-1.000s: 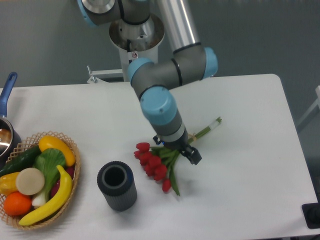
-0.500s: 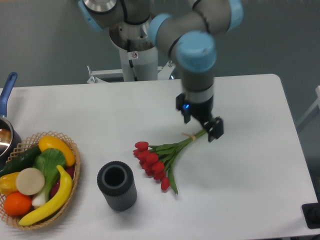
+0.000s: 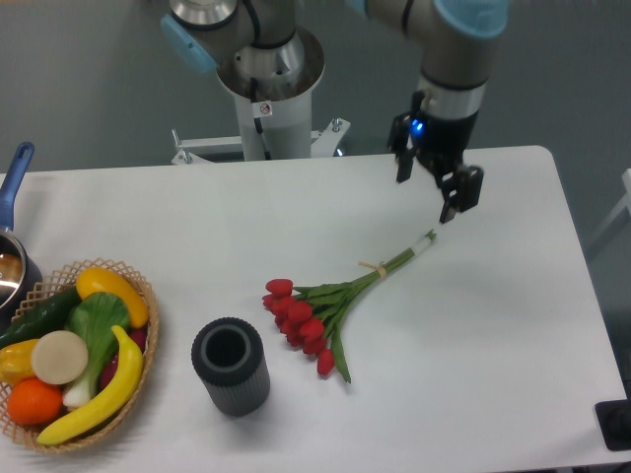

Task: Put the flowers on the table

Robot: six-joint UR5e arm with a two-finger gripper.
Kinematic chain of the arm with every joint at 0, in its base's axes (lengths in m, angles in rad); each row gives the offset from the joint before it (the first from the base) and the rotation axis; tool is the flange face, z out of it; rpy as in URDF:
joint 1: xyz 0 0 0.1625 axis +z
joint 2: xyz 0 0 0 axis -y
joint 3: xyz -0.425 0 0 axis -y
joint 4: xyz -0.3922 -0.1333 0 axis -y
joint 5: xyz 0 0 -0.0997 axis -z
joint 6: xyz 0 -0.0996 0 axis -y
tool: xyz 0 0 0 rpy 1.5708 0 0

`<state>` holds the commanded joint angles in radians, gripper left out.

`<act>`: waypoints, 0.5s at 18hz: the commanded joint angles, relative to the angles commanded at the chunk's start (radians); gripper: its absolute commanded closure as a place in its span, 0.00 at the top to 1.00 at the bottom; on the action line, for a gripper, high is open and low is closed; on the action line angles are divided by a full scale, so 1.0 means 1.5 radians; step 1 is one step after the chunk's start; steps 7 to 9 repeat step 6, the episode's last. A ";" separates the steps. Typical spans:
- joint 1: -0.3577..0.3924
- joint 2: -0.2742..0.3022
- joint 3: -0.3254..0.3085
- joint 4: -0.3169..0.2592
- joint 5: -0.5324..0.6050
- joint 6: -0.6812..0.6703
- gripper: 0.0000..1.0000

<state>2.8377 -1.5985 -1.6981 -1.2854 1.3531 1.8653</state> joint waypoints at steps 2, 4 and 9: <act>0.006 0.004 -0.004 0.002 -0.014 -0.001 1.00; 0.005 0.004 -0.004 0.004 -0.015 -0.003 1.00; 0.005 0.004 -0.004 0.006 -0.024 -0.006 1.00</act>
